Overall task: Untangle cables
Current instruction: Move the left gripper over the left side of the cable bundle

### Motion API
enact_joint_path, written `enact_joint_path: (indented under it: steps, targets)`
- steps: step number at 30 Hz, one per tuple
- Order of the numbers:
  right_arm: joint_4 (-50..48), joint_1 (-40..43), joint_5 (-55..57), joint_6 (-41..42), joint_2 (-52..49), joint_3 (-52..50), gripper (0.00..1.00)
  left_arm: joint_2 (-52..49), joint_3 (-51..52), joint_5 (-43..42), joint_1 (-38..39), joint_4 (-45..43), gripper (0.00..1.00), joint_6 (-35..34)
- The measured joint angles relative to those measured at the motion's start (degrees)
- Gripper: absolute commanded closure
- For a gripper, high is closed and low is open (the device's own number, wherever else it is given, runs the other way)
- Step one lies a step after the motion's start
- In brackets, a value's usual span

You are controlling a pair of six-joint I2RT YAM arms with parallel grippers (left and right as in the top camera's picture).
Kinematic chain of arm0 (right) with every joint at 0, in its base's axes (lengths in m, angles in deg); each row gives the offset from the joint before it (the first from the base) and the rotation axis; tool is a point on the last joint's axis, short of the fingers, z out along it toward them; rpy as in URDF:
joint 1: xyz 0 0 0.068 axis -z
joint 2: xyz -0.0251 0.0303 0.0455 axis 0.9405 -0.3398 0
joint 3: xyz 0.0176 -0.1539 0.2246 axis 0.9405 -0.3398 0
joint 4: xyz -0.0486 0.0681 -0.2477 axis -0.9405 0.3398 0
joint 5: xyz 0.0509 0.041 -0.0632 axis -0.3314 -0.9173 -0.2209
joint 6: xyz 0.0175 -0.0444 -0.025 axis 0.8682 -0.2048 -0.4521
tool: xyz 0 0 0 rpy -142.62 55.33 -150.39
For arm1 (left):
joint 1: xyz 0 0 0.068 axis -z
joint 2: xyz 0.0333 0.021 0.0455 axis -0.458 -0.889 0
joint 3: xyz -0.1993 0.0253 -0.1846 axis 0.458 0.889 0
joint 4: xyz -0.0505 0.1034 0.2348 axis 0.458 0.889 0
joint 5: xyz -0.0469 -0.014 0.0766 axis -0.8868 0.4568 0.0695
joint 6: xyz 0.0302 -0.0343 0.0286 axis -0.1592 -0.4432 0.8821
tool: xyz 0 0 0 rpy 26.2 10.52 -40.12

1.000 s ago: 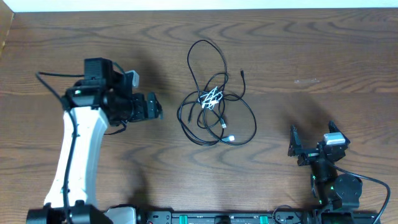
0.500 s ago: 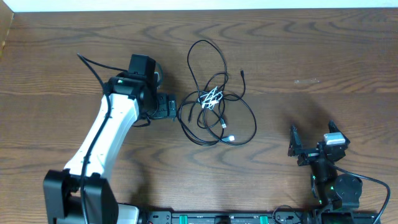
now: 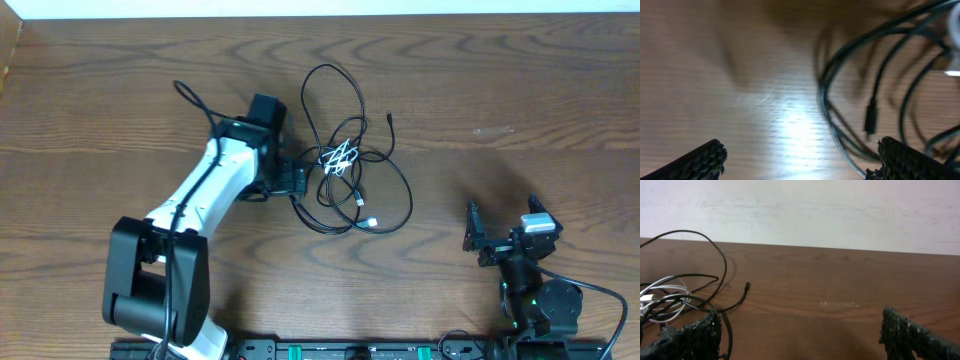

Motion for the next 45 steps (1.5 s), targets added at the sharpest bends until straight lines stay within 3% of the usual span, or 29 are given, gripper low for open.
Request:
enact_joint_path:
  steps: [17,44,45]
  targets:
    - [0.0,0.0,0.0,0.0,0.0,0.0,0.01,-2.2,0.0,0.0,1.1,-2.3,0.02,-6.4]
    - [0.0,0.0,0.0,0.0,0.0,0.0,0.01,-2.2,3.3,3.0,-0.2,-5.6,0.00,-6.6]
    - [0.0,0.0,0.0,0.0,0.0,0.0,0.01,-2.2,3.4,3.0,-0.2,-5.7,0.05,-6.6]
